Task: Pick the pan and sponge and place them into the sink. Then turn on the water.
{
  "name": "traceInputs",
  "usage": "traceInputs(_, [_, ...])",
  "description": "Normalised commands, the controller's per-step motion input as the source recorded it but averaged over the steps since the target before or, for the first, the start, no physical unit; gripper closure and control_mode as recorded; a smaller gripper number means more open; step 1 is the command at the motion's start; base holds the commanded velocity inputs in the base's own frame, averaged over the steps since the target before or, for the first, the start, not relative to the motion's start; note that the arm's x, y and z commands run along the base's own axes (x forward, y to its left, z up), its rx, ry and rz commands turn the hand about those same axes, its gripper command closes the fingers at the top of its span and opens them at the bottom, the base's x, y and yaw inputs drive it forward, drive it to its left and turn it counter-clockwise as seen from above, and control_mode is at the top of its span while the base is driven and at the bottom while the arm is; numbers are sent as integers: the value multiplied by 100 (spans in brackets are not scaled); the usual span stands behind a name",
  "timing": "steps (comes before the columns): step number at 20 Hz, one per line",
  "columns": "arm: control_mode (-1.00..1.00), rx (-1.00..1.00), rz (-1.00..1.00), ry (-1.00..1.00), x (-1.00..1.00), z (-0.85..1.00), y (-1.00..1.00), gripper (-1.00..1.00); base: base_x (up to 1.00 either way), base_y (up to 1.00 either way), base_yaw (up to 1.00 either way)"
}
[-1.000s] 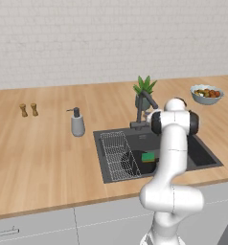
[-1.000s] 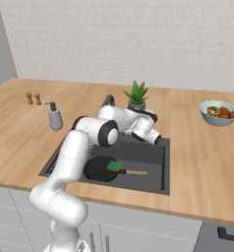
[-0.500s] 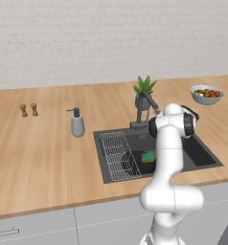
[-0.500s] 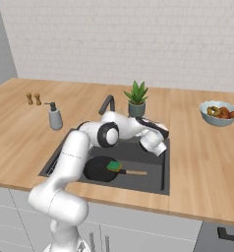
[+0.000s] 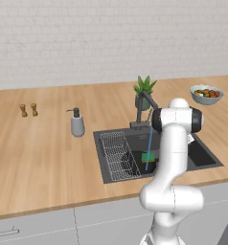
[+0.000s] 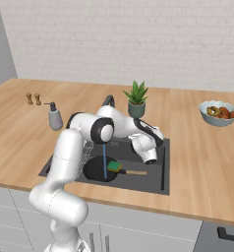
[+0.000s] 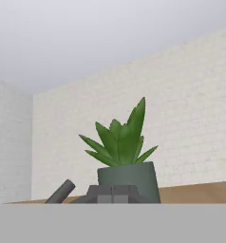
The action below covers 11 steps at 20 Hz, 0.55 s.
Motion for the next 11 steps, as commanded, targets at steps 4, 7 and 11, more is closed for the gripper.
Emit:
traceInputs(4, [-100,-32,-40,2,-79,87,-5,100,0,0,0])
traceInputs(7, [-100,-40,-13,-1,-79,100,0,100,0,0,0])
traceInputs(11, [-100,-41,-6,4,-91,89,-8,100,0,0,0])
